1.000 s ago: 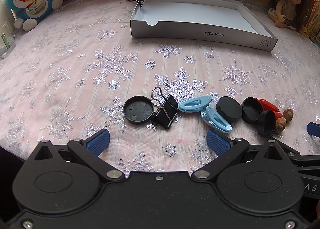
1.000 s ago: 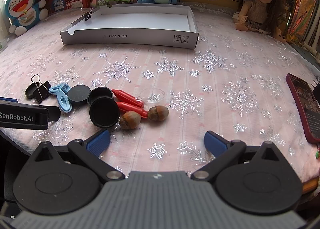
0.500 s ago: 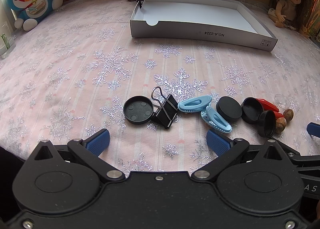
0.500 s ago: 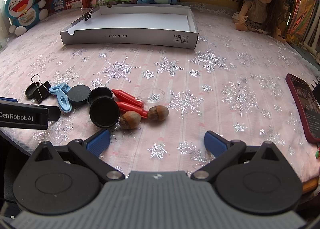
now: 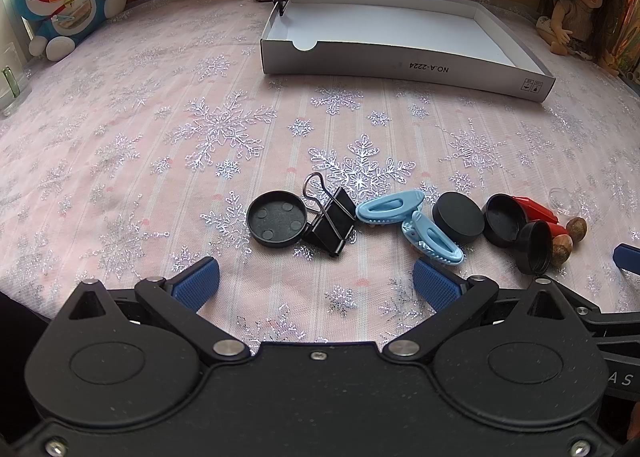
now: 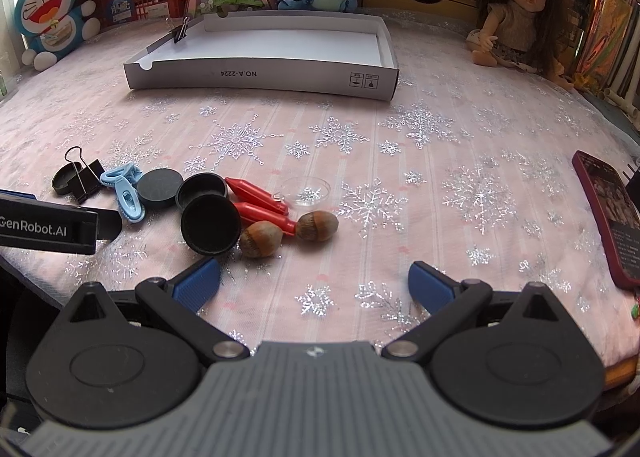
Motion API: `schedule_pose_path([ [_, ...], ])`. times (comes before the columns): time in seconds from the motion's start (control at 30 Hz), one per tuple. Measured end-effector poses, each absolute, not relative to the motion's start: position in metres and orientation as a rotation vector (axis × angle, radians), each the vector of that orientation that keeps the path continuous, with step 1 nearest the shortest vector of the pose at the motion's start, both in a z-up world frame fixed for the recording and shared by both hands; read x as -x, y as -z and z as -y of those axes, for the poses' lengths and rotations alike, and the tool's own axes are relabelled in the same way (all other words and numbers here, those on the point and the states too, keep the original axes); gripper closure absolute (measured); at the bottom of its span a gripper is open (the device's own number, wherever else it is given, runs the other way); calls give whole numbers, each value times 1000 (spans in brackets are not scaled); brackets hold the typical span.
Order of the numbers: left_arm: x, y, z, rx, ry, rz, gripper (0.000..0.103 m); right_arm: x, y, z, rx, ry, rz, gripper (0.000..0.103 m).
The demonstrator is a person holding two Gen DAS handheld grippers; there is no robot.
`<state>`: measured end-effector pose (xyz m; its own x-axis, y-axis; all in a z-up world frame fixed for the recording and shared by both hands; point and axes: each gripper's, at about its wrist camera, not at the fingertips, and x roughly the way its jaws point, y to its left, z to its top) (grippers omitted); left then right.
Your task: Organize rigid objects
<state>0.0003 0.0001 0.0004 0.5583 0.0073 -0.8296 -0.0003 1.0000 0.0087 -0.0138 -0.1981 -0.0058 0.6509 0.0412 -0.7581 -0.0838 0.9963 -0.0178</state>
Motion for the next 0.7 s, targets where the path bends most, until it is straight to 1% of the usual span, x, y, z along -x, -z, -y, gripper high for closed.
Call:
schedule_pose_path([
  [0.3, 1, 0, -2, -2, -11, -975, 0, 18, 8, 200, 55, -93, -820, 0],
  [0.7, 3, 0, -1, -7, -2, -963, 0, 18, 8, 199, 52, -88, -823, 0],
])
